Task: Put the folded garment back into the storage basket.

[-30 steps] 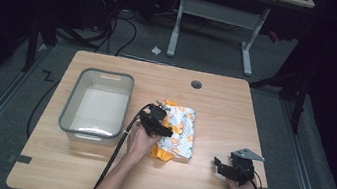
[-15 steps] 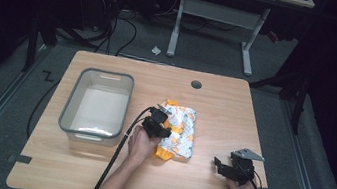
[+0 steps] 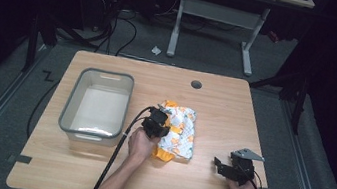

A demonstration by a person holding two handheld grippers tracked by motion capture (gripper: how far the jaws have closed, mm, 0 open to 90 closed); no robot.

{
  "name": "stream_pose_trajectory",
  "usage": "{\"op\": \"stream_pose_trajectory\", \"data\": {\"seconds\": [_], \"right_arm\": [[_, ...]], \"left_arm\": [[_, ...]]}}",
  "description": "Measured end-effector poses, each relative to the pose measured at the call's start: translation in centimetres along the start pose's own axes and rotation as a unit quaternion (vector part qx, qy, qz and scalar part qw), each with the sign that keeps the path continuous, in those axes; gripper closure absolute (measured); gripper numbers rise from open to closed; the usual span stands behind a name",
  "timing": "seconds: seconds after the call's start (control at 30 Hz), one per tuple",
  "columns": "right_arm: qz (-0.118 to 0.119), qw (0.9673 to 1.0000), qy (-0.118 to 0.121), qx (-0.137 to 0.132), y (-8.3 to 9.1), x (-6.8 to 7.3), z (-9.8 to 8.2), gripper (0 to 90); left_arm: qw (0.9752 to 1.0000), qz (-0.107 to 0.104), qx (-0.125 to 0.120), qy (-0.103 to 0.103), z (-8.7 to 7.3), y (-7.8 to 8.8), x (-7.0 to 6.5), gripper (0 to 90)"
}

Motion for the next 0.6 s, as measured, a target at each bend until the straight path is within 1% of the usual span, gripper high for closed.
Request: {"op": "stream_pose_trajectory", "data": {"seconds": [0.07, 0.1, 0.13, 0.2, 0.23, 0.33, 0.4, 0.43, 0.47, 0.5, 0.53, 0.57, 0.6], "right_arm": [[0.000, 1.0000, 0.000, 0.000, 0.0, 0.0, 0.0, 27.6], [0.000, 1.0000, 0.000, 0.000, 0.0, 0.0, 0.0, 27.6], [0.000, 1.0000, 0.000, 0.000, 0.0, 0.0, 0.0, 27.6], [0.000, 1.0000, 0.000, 0.000, 0.0, 0.0, 0.0, 27.6], [0.000, 1.0000, 0.000, 0.000, 0.0, 0.0, 0.0, 27.6], [0.000, 1.0000, 0.000, 0.000, 0.0, 0.0, 0.0, 27.6], [0.000, 1.0000, -0.001, 0.000, 0.0, 0.0, 0.0, 27.5], [0.000, 1.0000, -0.001, 0.000, 0.0, 0.0, 0.0, 27.6], [0.000, 1.0000, -0.001, 0.000, 0.0, 0.0, 0.0, 27.6], [0.000, 1.0000, -0.001, 0.000, 0.0, 0.0, 0.0, 27.6], [0.000, 1.0000, -0.001, 0.000, 0.0, 0.0, 0.0, 27.5], [0.000, 1.0000, -0.001, 0.000, 0.0, 0.0, 0.0, 27.5], [0.000, 1.0000, 0.000, 0.000, 0.0, 0.0, 0.0, 27.5]], "left_arm": [[0.9999, -0.009, -0.002, 0.007, 0.1, 0.4, -0.1, 73.2], [0.9999, -0.014, -0.007, 0.003, 0.2, 0.8, -0.2, 73.8], [0.9999, -0.014, -0.007, 0.003, 0.2, 0.8, -0.2, 74.0], [0.9996, -0.020, -0.020, 0.002, 0.4, 1.6, -0.4, 74.3], [0.9996, -0.020, -0.020, 0.002, 0.4, 1.6, -0.4, 74.3], [0.9992, -0.025, -0.030, -0.005, 0.6, 2.4, -0.6, 74.4], [0.9989, -0.031, -0.034, -0.007, 0.6, 2.8, -0.6, 74.5], [0.9986, -0.035, -0.039, -0.011, 0.6, 3.2, -0.8, 74.5], [0.9986, -0.035, -0.039, -0.011, 0.6, 3.2, -0.8, 74.5], [0.9984, -0.035, -0.043, -0.014, 0.6, 3.4, -0.9, 74.6], [0.9978, -0.041, -0.050, -0.015, 0.6, 3.8, -1.1, 74.6], [0.9978, -0.041, -0.050, -0.015, 0.6, 3.8, -1.1, 74.7], [0.9971, -0.046, -0.058, -0.016, 0.7, 4.2, -1.2, 74.7]]}}
Point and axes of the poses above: each handheld gripper's, and its own axes: y roughly backward along the jaws, z roughly out of its top, x roughly to its left, the point moved 3 cm from there along -y, roughly forward along the jaws, and after that the axes turned 4 degrees about -y, right-handed, at the moved point
